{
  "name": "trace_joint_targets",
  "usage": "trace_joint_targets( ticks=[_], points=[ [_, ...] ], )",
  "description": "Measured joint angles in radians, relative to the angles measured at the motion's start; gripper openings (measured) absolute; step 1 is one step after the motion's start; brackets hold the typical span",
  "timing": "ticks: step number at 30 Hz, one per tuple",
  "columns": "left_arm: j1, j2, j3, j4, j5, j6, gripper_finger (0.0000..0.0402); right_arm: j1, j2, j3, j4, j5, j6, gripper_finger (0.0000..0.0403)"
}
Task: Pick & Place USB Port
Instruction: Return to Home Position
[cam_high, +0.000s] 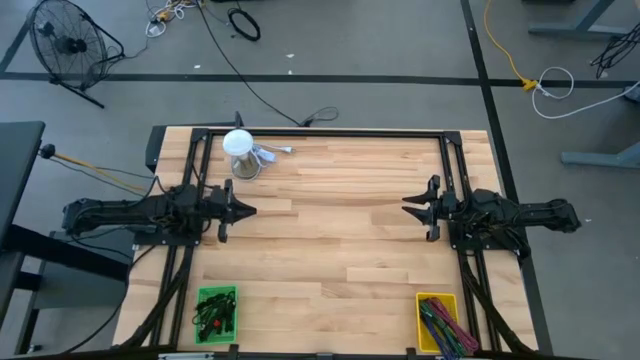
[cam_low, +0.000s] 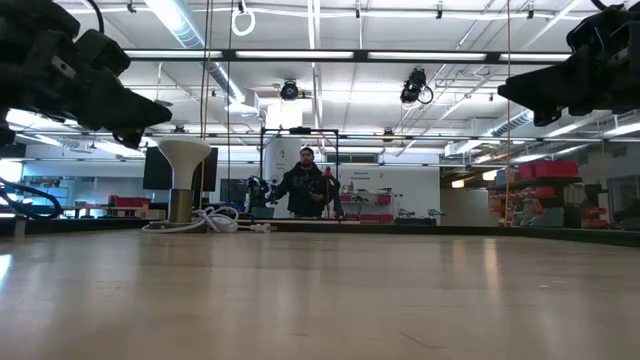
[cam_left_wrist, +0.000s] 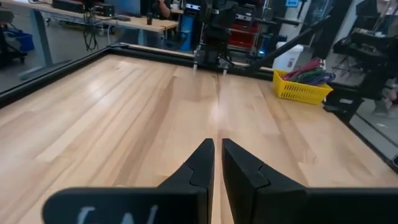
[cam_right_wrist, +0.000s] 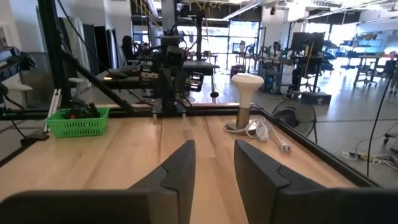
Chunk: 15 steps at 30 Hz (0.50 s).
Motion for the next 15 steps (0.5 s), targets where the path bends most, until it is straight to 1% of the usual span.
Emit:
trace_joint_targets(
  ticks=[6, 10, 15],
  points=[
    [0.000, 0.000, -0.001, 0.003, -0.021, 0.001, 0.0035, 0.000, 0.000, 0.000, 0.000, 0.000, 0.026, 0.0111],
    [0.000, 0.000, -0.001, 0.007, 0.019, -0.087, 0.0035, 0.000, 0.000, 0.000, 0.000, 0.000, 0.030, 0.0111],
    [0.000, 0.000, -0.001, 0.008, 0.025, -0.194, 0.0035, 0.000, 0.000, 0.000, 0.001, 0.000, 0.033, 0.0111]
  ],
)
